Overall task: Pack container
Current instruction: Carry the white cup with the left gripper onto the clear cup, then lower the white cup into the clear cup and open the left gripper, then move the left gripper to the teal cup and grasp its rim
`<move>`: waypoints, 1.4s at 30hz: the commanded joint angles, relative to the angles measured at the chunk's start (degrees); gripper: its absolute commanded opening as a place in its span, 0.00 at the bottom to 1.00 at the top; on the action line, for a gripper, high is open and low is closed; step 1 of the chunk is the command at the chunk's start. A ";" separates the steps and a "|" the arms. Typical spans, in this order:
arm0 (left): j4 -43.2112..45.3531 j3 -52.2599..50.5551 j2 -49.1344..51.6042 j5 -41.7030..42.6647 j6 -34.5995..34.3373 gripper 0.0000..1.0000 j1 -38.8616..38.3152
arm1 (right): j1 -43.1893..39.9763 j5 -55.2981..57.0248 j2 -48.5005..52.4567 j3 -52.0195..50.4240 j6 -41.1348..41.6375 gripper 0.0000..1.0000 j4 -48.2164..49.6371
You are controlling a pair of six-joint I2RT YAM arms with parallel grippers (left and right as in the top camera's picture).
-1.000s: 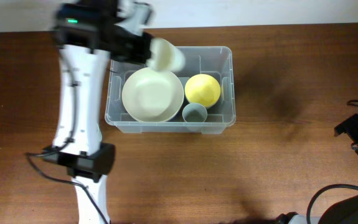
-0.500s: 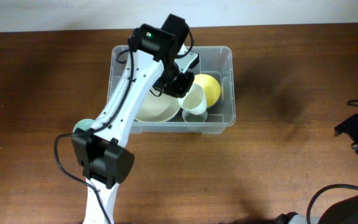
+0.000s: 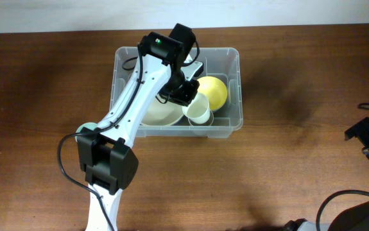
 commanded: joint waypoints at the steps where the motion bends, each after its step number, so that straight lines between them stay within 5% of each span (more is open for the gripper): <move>1: 0.15 -0.37 0.24 -0.11 -0.22 0.27 -0.37 | -0.11 0.11 0.22 -0.13 0.68 0.99 0.15; 14: -0.46 7.17 0.20 -5.64 -0.55 0.49 2.27 | -0.11 0.09 0.22 -0.13 0.68 0.99 0.15; 20: -11.06 21.46 0.07 -17.62 -10.54 0.51 8.92 | -0.11 0.11 0.22 -0.13 0.68 0.99 0.15; 25: -11.06 20.68 -5.18 -17.11 -13.46 0.51 15.23 | -0.11 0.11 0.22 -0.13 0.68 0.99 0.15; 29: -11.06 13.16 -12.87 -18.80 -14.58 0.51 19.93 | -0.11 0.09 0.22 -0.13 0.68 0.99 0.15; 35: -10.40 -9.53 -26.99 -27.12 -27.87 0.51 27.58 | -0.11 0.09 0.22 -0.13 0.68 0.99 0.15; 42: -3.26 -29.42 -32.57 -20.44 -27.85 0.51 33.48 | -0.11 0.09 0.22 -0.13 0.68 0.99 0.15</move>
